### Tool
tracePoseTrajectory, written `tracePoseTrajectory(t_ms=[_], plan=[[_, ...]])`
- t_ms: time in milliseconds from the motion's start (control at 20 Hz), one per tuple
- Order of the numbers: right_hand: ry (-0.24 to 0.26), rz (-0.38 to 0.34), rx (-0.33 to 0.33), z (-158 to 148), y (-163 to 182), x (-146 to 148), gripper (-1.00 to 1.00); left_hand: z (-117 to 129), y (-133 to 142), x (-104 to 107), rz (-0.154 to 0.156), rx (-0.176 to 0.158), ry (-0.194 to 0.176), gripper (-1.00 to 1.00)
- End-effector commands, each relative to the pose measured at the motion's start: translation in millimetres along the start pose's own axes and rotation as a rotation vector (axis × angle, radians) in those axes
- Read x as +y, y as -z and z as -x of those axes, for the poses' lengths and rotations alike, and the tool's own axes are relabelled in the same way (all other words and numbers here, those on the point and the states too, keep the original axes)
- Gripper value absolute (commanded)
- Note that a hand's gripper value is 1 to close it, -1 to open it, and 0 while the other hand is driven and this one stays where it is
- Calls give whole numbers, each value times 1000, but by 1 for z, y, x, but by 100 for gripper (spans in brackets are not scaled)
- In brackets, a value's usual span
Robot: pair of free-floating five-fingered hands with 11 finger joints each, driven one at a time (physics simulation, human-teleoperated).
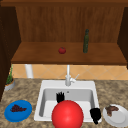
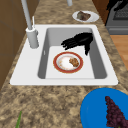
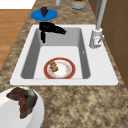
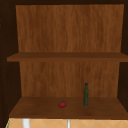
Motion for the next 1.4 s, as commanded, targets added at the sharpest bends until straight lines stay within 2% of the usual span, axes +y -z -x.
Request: tracePoseTrajectory(t_ms=[0, 100, 300, 450, 600, 650, 750, 800, 900, 950, 1050, 1150, 1300, 1350], plan=[[0, 0, 0, 0, 0, 0, 0, 21, 23, -23, 36, 6, -12, -100], [0, 0, 0, 0, 0, 0, 0, 31, 34, -35, 41, 7, -19, -100], [0, 0, 0, 0, 0, 0, 0, 40, 53, -51, 56, 10, -73, -100], [0, 0, 0, 0, 0, 0, 0, 41, 59, -56, 61, 5, -131, -100], [0, 0, 0, 0, 0, 0, 0, 40, 64, -58, 62, -16, -205, -100], [0, 0, 0, 0, 0, 0, 0, 37, 64, -61, 61, -22, -223, -100], [0, 0, 0, 0, 0, 0, 0, 33, 63, -69, 54, -13, -246, -100], [0, 0, 0, 0, 0, 0, 0, 35, 62, -76, 40, -6, -241, -100], [0, 0, 0, 0, 0, 0, 0, 41, 66, -77, 24, 1, -171, -100], [0, 0, 0, 0, 0, 0, 0, 45, 72, -81, 23, 2, -151, -100], [0, 0, 0, 0, 0, 0, 0, 55, 84, -92, 43, 10, -152, -100], [0, 0, 0, 0, 0, 0, 0, 65, 91, -103, 30, 31, -169, -100], [0, 0, 0, 0, 0, 0, 0, 71, 102, -119, 20, 39, -170, -100], [0, 0, 0, 0, 0, 0, 0, 69, 102, -125, 22, 34, -183, -100]])
